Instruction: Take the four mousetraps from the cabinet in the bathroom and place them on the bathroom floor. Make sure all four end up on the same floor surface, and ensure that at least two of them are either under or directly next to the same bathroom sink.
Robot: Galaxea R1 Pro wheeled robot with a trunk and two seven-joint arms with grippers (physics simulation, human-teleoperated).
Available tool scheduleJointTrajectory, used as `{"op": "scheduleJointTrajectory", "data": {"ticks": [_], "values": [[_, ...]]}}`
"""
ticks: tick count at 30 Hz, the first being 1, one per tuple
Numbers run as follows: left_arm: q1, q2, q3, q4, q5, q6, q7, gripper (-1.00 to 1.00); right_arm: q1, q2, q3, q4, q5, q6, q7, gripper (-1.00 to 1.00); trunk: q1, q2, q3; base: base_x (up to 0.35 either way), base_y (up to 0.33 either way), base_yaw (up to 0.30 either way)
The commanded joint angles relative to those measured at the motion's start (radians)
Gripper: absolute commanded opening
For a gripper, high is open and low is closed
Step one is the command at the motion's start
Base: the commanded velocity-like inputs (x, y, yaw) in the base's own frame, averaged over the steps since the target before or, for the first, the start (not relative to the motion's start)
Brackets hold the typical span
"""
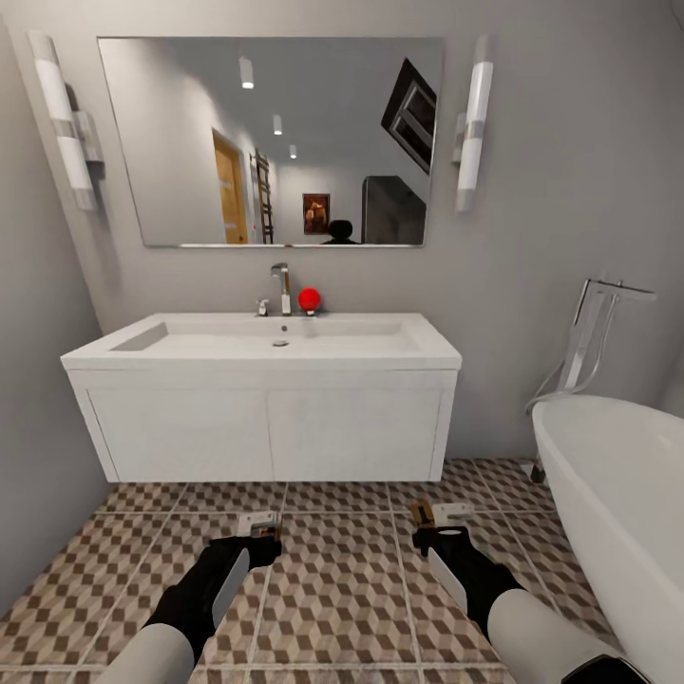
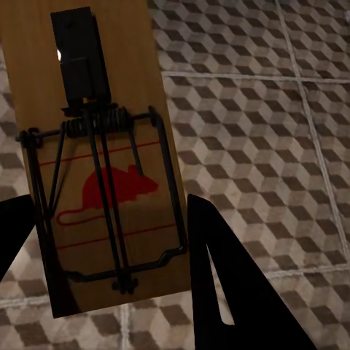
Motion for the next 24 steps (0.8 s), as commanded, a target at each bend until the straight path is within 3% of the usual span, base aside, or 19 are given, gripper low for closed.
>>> {"op": "scheduleJointTrajectory", "data": {"ticks": [1,11,16,18,19,24], "values": [[0.000,0.000,-0.001,-0.002,0.010,0.005,0.008,-1.00,-0.001,-0.001,0.008,-0.002,-0.013,0.004,-0.008,-1.00,0.004,-0.008,-0.004,0.000,0.000,0.000],[0.000,-0.001,-0.004,0.000,0.008,0.003,0.010,-1.00,-0.001,-0.001,0.007,0.000,-0.010,0.005,-0.009,-1.00,0.042,-0.078,-0.036,0.000,0.000,0.000],[0.000,-0.018,-0.010,-0.028,0.000,-0.016,0.014,-1.00,-0.001,-0.002,0.006,0.002,-0.010,0.003,-0.009,-1.00,0.061,-0.113,-0.051,0.000,0.000,0.000],[0.000,-0.026,-0.012,-0.041,-0.022,-0.032,0.016,-1.00,-0.001,-0.003,0.005,0.002,-0.011,0.004,-0.009,-1.00,0.069,-0.127,-0.058,0.000,0.000,0.000],[0.000,-0.044,-0.013,-0.050,-0.084,-0.045,0.016,-1.00,-0.001,-0.001,0.006,0.004,-0.019,0.003,-0.010,-1.00,0.073,-0.134,-0.061,0.000,0.000,0.000],[0.000,-0.069,-0.013,-0.086,-0.116,-0.071,0.024,-1.00,-0.001,-0.001,0.003,0.005,-0.026,0.002,-0.009,-1.00,0.092,-0.169,-0.076,0.000,0.000,0.000]]}}
